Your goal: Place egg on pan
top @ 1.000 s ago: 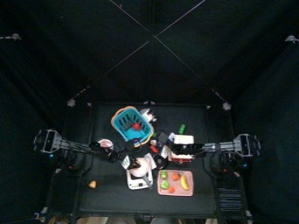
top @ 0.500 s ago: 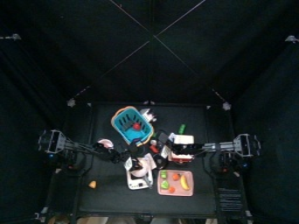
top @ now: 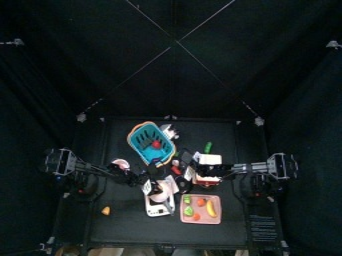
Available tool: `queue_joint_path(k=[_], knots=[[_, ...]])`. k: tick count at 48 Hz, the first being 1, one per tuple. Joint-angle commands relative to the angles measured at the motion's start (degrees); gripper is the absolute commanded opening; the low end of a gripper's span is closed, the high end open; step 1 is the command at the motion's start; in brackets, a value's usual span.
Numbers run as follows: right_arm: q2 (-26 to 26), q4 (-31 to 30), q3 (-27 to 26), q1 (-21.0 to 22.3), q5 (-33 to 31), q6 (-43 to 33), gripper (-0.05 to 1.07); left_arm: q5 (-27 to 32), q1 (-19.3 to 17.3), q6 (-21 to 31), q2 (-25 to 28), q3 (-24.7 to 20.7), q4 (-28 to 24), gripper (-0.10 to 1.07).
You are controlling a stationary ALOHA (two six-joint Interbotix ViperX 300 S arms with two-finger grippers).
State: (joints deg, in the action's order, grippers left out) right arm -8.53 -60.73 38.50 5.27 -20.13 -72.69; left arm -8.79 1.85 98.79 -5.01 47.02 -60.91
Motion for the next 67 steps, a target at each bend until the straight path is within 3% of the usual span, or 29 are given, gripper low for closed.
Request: queue_joint_path(k=[1,23,67], knots=[[-1.93,-0.09,-0.53,0.26,0.18,0.09,0.89,0.09,-0.18,-0.09,-0.35,-0.62,-0.18,0.82],[-1.93,-0.09,-0.53,0.26,0.18,0.09,0.89,2.64,-0.18,-0.09,-0.44,-0.53,-0.26,0.91],[-1.85,-0.09,-0.44,0.26,0.18,0.18,0.89,2.72,-0.35,-0.09,-1.85,-0.44,-0.35,0.91]])
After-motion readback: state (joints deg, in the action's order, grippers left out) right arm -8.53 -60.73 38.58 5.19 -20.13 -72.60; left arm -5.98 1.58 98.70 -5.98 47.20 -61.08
